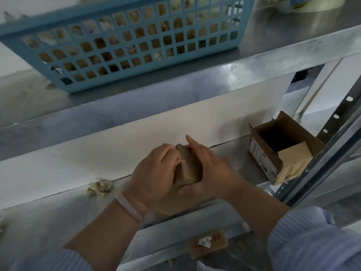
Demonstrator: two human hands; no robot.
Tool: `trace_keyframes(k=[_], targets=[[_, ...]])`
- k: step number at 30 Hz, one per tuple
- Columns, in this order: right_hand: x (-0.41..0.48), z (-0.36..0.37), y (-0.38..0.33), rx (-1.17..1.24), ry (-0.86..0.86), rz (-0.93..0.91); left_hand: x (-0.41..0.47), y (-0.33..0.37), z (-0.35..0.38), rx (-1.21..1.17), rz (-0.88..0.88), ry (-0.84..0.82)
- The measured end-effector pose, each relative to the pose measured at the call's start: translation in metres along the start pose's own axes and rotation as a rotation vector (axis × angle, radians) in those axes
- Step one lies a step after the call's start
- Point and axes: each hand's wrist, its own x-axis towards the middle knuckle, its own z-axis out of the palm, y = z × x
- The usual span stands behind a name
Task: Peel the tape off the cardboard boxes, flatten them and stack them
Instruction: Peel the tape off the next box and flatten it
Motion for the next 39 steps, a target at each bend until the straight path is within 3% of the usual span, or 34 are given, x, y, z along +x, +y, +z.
trace_keyframes(k=[7,10,20,26,34,37,39], targets=[[0.020,-0.016,-0.031,-0.420,0.007,-0.146,-0.021,-0.013,-0.006,-0.166,-0.309,0.236],[0.018,0.001,-0.027,-0.471,0.133,-0.269,-0.039,-0.026,-0.005,-0.241,-0.366,0.252],[0.019,0.049,-0.025,-0.426,0.252,-0.529,-0.073,-0.064,-0.038,-0.271,-0.382,0.024],[0.021,0.063,-0.029,-0.395,0.277,-0.635,-0.070,-0.079,-0.051,-0.135,-0.251,-0.132],[0.023,0.069,-0.031,-0.388,0.329,-0.671,-0.074,-0.070,-0.046,0.214,-0.050,-0.142],[0.023,0.068,-0.030,-0.380,0.343,-0.664,-0.071,-0.067,-0.040,0.159,-0.078,-0.166],[0.022,0.067,-0.028,-0.370,0.356,-0.652,-0.074,-0.065,-0.032,0.004,-0.202,-0.113]])
